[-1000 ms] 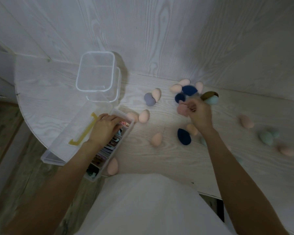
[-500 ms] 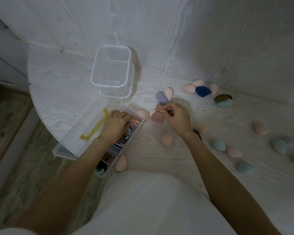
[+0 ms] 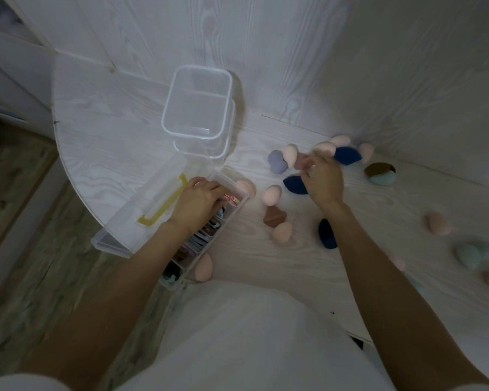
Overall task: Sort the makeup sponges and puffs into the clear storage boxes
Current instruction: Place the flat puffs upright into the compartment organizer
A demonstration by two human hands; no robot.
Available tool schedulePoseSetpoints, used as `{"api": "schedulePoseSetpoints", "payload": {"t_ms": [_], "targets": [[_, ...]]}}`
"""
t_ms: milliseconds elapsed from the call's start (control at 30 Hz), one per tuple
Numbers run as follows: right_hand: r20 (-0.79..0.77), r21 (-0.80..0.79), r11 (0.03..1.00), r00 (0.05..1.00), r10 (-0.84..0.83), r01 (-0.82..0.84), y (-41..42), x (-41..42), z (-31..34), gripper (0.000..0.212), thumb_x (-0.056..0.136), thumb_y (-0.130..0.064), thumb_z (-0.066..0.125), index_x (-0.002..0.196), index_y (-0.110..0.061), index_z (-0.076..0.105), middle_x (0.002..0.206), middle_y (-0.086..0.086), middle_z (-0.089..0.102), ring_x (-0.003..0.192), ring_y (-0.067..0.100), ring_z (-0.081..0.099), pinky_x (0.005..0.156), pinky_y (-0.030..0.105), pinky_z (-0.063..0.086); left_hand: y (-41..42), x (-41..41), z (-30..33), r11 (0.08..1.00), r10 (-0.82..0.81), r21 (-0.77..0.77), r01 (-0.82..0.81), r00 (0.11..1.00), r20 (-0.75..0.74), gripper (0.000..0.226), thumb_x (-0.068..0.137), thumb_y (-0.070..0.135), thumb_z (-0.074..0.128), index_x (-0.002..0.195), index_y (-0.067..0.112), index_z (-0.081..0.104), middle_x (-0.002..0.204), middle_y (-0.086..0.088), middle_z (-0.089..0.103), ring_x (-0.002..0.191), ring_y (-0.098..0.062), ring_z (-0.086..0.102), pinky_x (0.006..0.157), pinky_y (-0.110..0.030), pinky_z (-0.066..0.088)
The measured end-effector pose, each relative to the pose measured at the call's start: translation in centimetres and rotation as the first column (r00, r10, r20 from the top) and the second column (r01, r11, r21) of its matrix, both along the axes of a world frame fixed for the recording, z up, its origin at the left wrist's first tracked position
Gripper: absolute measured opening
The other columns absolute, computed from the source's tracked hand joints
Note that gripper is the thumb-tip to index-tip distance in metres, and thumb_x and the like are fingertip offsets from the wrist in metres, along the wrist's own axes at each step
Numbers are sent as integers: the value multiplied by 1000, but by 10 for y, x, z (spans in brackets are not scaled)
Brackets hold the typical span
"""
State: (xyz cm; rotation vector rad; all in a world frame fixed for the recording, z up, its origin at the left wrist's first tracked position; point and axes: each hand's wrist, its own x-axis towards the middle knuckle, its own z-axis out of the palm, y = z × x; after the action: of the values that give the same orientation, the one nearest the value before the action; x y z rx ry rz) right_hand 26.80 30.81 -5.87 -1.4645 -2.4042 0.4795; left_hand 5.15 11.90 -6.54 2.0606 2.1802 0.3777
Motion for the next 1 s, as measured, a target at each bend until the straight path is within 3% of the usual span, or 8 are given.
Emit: {"api": "schedulePoseSetpoints", "payload": {"t_ms": [200, 300, 400, 533, 700, 767, 900, 1000], "targets": [[2, -199, 978, 998, -58, 57, 33, -4, -9, 31, 88, -14, 56, 119, -10, 54, 123, 14, 55, 105, 28, 55, 85, 34, 45, 0, 0, 0, 1000, 4, 4, -4, 1000, 15, 14, 78, 15, 69, 92, 16, 70, 89, -3, 70, 77, -25, 64, 87, -38, 44], [126, -278, 959, 992, -14, 49, 42, -12, -16, 46, 86, -19, 63, 128, -13, 47, 124, 14, 55, 106, 29, 55, 83, 36, 47, 0, 0, -2, 1000, 16, 3, -16, 1000, 24, 13, 78, 15, 69, 91, 17, 70, 89, -2, 70, 77, -25, 64, 87, -37, 43], [190, -240, 963, 979, -76, 121, 42, -16, -28, 34, 85, -16, 64, 116, -7, 54, 115, 15, 60, 100, 29, 58, 75, 32, 46, -1, 0, -3, 1000, 15, 9, -15, 999, 37, 14, 80, 16, 67, 93, 18, 70, 92, -1, 70, 79, -24, 64, 89, -37, 43], [-18, -163, 956, 968, -251, 245, 19, -9, -15, 14, 90, -13, 55, 98, -3, 60, 101, 16, 64, 90, 27, 61, 70, 29, 43, -1, 0, -2, 999, 13, 29, -14, 999, 41, 14, 79, 14, 69, 93, 18, 70, 93, -1, 71, 80, -24, 65, 89, -37, 43], [-272, -195, 973, 960, 68, -124, -61, -32, 31, 27, 94, -8, 47, 115, -6, 62, 117, 4, 50, 95, 9, 46, 82, 14, 31, -2, -1, -2, 998, 13, 55, -17, 998, 65, 11, 78, 17, 69, 89, 18, 71, 93, 0, 70, 79, -22, 65, 88, -35, 42], [-289, -201, 947, 939, 187, -251, -89, -49, 34, 32, 94, -9, 46, 123, -7, 58, 120, 4, 51, 101, 14, 50, 86, 19, 36, -1, -1, -2, 998, 8, 60, -13, 997, 79, 10, 77, 18, 71, 88, 18, 72, 92, 1, 70, 78, -23, 64, 83, -36, 45], [-248, -70, 948, 926, 286, -311, -104, -70, 23, 22, 87, -10, 60, 108, -5, 59, 92, 12, 67, 81, 25, 61, 62, 29, 43, -3, -5, -1, 996, -21, 86, 13, 996, 86, 9, 77, 22, 73, 85, 21, 74, 87, 3, 72, 73, -22, 63, 75, -31, 44], [-121, 19, 924, 917, 381, -381, -103, -78, 15, 12, 80, -11, 70, 83, -7, 59, 71, 9, 61, 63, 25, 56, 47, 30, 40, -5, -6, 0, 994, -35, 107, 25, 995, 95, 12, 78, 26, 66, 85, 21, 75, 87, 2, 72, 72, -22, 62, 73, -30, 45]]}}
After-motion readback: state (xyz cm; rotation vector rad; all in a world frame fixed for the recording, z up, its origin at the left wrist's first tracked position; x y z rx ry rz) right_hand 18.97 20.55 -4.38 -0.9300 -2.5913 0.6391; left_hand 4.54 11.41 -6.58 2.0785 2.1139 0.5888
